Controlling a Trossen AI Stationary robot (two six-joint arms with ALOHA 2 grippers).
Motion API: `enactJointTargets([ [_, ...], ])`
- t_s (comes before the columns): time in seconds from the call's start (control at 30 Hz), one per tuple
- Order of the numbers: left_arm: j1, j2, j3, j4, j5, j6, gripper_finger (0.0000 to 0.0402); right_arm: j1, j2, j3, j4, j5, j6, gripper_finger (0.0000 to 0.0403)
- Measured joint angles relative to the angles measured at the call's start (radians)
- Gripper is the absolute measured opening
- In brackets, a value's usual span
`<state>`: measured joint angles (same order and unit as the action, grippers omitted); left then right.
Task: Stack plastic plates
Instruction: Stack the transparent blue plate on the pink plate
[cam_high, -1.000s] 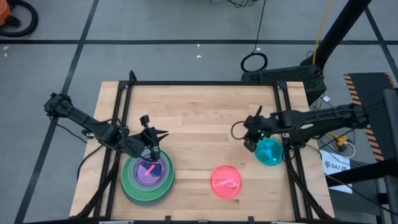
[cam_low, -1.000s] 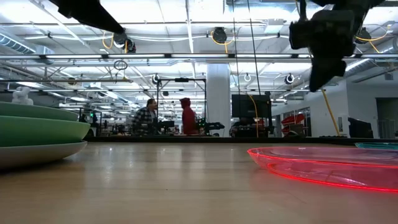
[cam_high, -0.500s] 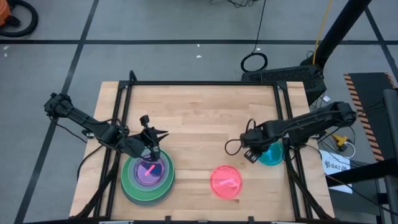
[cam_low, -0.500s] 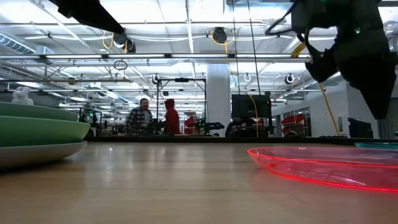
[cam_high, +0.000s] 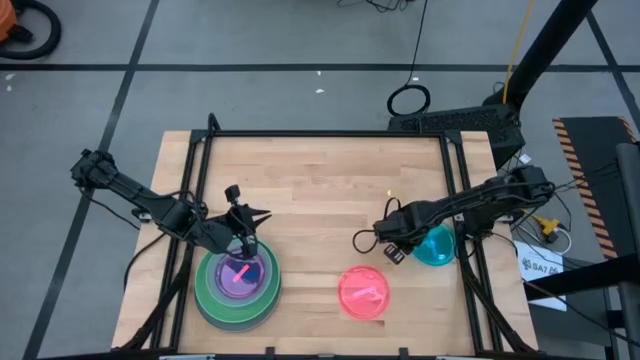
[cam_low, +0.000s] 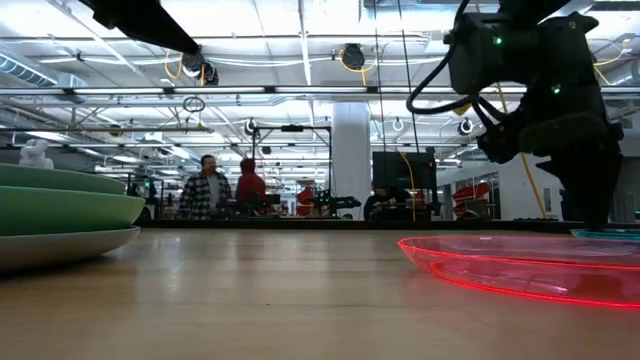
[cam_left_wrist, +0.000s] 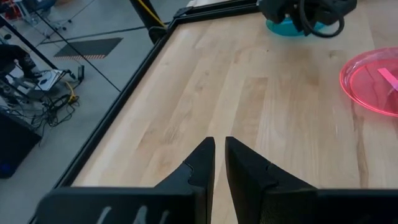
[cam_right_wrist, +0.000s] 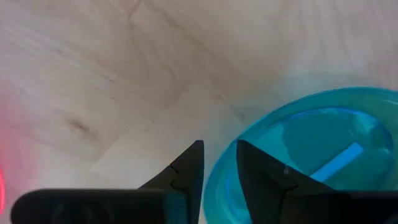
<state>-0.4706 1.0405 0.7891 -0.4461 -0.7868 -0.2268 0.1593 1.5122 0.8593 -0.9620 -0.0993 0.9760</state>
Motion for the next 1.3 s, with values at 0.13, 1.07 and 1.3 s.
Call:
enactJointTargets([
  [0.13, 0.000, 0.000, 0.000, -0.001, 0.000, 0.000, 0.0047, 0.000, 0.030, 0.000, 0.004, 0.018, 0.000, 0.0089],
  [1.07, 0.000, 0.000, 0.000, -0.033, 0.000, -0.023, 0.0047, 0.000, 0.037, -0.055, 0.097, 0.106, 0.055, 0.0063],
  [1.3, 0.000, 0.000, 0.000, -0.032, 0.000, -0.048, 0.0047, 0.000, 0.036, -0.074, 0.158, 0.102, -0.028, 0.0008],
])
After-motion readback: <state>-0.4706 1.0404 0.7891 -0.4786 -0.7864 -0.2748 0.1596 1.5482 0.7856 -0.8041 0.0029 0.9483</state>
